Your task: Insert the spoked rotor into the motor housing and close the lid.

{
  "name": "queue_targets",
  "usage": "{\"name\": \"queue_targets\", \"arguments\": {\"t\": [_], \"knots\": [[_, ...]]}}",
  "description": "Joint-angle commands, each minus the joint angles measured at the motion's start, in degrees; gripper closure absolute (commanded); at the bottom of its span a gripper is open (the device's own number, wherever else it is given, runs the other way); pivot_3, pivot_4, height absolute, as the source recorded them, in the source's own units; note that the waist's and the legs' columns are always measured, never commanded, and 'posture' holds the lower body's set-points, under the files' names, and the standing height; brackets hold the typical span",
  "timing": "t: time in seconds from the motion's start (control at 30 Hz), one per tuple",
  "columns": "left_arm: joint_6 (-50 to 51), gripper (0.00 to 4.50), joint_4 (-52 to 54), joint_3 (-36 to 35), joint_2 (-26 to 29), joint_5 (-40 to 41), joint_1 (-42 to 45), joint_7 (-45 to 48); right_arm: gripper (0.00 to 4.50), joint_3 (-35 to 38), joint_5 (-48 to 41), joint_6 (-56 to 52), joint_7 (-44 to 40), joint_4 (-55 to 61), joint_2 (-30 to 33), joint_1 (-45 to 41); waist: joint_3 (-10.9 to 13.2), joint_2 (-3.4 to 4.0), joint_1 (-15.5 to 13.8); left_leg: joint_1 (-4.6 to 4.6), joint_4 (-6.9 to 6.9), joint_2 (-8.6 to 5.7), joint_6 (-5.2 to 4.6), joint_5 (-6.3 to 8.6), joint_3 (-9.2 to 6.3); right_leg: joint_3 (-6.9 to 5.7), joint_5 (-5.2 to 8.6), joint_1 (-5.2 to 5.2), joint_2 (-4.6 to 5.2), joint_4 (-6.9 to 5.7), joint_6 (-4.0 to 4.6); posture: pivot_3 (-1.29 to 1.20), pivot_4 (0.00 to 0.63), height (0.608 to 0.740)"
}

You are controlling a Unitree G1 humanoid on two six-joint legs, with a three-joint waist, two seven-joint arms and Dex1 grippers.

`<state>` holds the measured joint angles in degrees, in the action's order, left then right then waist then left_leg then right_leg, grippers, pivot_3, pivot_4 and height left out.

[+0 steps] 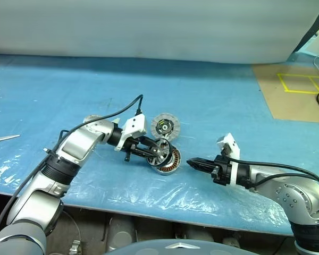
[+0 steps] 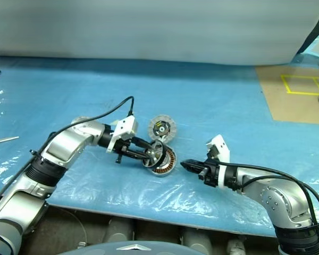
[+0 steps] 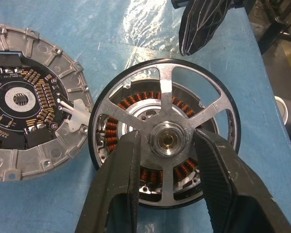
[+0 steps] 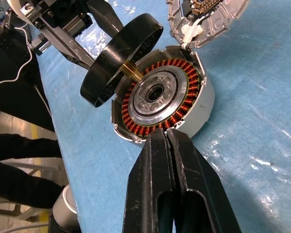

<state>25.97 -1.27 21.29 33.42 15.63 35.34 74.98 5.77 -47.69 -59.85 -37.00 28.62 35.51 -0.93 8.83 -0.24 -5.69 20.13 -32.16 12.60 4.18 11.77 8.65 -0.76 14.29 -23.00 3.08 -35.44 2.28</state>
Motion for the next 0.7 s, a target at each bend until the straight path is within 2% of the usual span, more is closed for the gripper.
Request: {"name": "queue_targets", "arguments": {"t": [0.03,0.7], "knots": [[-2.0,3.11,0.1,-0.5,0.0,-0.3,0.1,0.9,4.5,0.1,-0.1,1.2,-0.2,0.6,0.4,0.0,0.0,0.0,0.0,0.0,0.0,0.0,0.0,0.0,0.0,0.0,0.0,0.0,0.0,0.0,0.0,0.0,0.15,0.74],[-2.1,3.11,0.2,-3.6,-1.8,2.3,1.1,1.2,4.5,-2.0,2.0,2.8,-1.2,-0.9,0.9,-1.2,0.0,0.0,0.0,0.01,0.0,0.0,0.0,0.0,0.0,0.0,0.0,0.0,0.0,0.02,0.0,0.0,0.15,0.74]]}}
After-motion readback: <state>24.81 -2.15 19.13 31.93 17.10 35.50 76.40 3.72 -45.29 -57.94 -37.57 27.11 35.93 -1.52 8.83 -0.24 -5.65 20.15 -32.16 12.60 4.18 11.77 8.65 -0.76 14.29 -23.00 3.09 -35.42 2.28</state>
